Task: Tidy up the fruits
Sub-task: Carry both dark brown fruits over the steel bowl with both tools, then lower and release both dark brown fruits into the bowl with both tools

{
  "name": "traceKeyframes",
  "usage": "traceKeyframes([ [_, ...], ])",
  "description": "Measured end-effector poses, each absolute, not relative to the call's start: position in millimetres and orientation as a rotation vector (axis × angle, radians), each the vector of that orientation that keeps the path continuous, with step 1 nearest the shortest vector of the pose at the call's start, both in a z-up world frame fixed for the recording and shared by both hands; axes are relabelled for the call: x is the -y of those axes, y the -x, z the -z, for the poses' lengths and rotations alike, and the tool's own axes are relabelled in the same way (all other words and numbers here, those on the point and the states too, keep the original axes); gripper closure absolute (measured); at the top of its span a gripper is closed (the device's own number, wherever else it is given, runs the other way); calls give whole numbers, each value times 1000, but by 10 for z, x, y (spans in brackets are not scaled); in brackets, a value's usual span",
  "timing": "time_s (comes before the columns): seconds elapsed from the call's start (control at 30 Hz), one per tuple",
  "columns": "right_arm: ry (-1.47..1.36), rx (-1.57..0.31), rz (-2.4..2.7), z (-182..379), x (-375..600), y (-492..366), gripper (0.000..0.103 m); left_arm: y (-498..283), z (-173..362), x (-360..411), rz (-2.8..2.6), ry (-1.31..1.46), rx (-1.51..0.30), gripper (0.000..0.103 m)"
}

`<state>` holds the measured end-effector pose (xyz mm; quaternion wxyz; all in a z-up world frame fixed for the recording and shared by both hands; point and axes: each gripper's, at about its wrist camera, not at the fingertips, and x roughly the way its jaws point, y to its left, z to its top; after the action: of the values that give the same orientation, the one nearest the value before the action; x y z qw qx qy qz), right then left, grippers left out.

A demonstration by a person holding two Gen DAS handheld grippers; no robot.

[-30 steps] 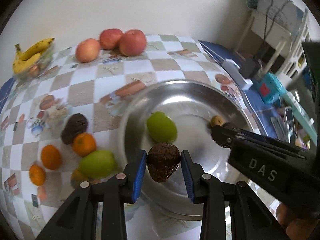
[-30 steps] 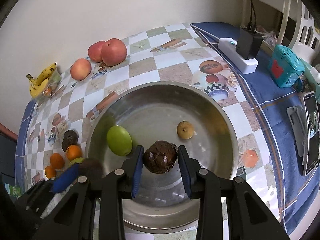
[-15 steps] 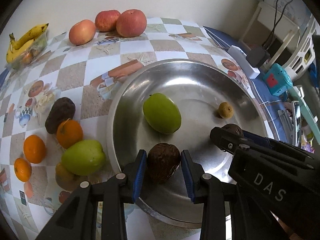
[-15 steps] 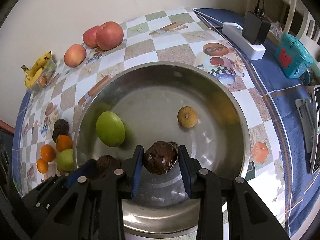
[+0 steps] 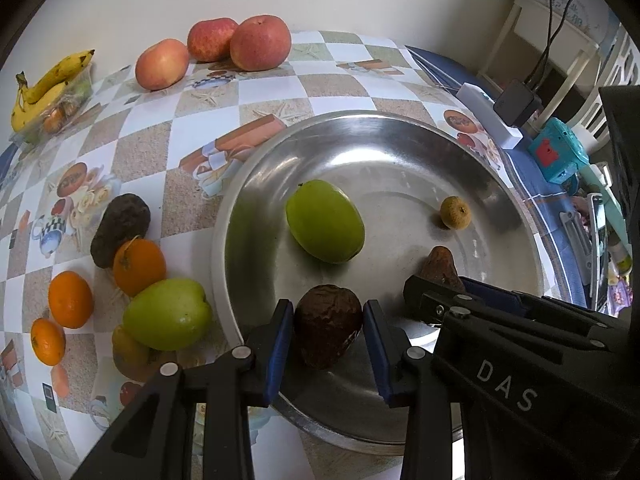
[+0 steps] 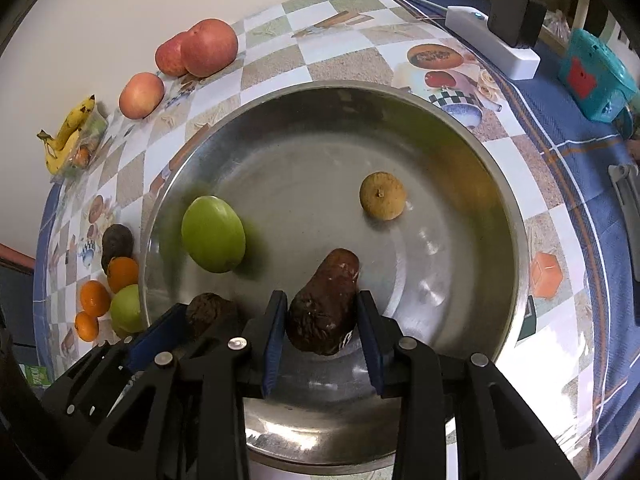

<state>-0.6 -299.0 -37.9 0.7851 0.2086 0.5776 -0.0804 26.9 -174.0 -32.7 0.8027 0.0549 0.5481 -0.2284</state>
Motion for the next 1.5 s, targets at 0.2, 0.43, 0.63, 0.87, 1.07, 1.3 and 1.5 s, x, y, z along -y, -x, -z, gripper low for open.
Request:
traceKeyframes([
  [0.2, -439, -1251, 178, 375, 2978, -7, 66, -268, 323, 1756, 492, -128, -1182, 63],
  [0.43, -416, -1220, 187, 285, 2979, -12, 63, -259, 234, 1745, 507, -111, -1163, 43],
  [0.63, -429, -1156, 197, 158, 3015, -2, 59, -238, 84, 1732, 515, -112, -1130, 43],
  [0.87, -453, -1111, 218, 75, 3079, 17, 59, -318, 22, 1493, 420, -76, -1140, 43],
  [1.07, -448, -1114, 217, 79, 3052, 5, 59, -430, -12, 1184, 291, -10, -1144, 42],
  [1.3, -388, -1132, 165, 74, 2853, -62, 60, -564, 2, 753, 135, 48, -1153, 31],
  [1.5, -336, -1142, 136, 72, 2686, -101, 60, -644, 40, 458, 70, 114, -1174, 27],
])
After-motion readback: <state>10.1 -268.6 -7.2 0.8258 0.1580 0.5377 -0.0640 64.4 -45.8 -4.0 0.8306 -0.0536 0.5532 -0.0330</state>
